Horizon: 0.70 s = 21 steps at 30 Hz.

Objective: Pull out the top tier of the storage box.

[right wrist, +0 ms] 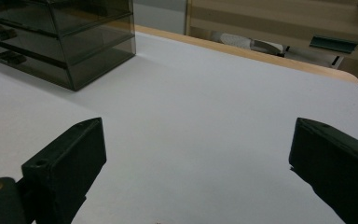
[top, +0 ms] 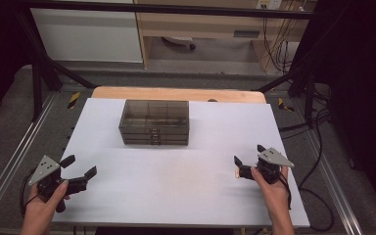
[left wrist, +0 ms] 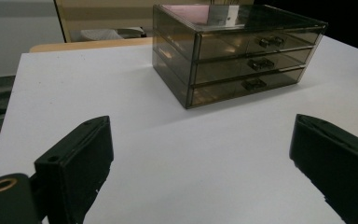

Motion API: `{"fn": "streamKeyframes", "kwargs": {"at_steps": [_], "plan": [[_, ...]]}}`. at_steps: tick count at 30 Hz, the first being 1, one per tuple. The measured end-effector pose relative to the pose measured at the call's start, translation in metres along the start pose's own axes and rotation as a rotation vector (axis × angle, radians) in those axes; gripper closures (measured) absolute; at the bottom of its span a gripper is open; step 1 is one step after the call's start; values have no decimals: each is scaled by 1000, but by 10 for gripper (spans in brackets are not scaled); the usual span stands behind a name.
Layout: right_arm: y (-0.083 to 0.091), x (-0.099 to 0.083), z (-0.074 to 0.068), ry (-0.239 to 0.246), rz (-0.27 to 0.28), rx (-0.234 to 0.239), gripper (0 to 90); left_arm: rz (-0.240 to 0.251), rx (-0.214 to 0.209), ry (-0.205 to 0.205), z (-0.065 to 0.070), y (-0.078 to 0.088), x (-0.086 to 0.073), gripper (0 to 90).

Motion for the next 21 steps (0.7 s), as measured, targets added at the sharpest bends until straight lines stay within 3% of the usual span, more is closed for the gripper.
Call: {"fn": "streamKeyframes", "kwargs": {"at_steps": [4,9,14,19,21], "plan": [[-3,0,-4,3,-28,-4,40,-39,-25,-42,7,-2,-2,55],[2,2,-11,-4,-69,-13,38,-42,-45,-85,17,-2,-3,52],[13,3,-23,-7,-101,3,34,-63,-39,-118,28,-11,-2,64],[13,-3,-15,-40,-93,15,45,-102,-30,-206,49,-26,10,115],[13,-4,-16,-42,-93,12,45,-105,-30,-263,59,-32,16,116]]}}
Point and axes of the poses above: each handheld gripper's, and its own axes: y roughly backward along the jaws, x roughly out of its top, z roughly to its right, the point moved 2 cm from there along -y, roughly forward along the jaws, and after that the axes turned 11 degrees about x, right-handed, at the moved point
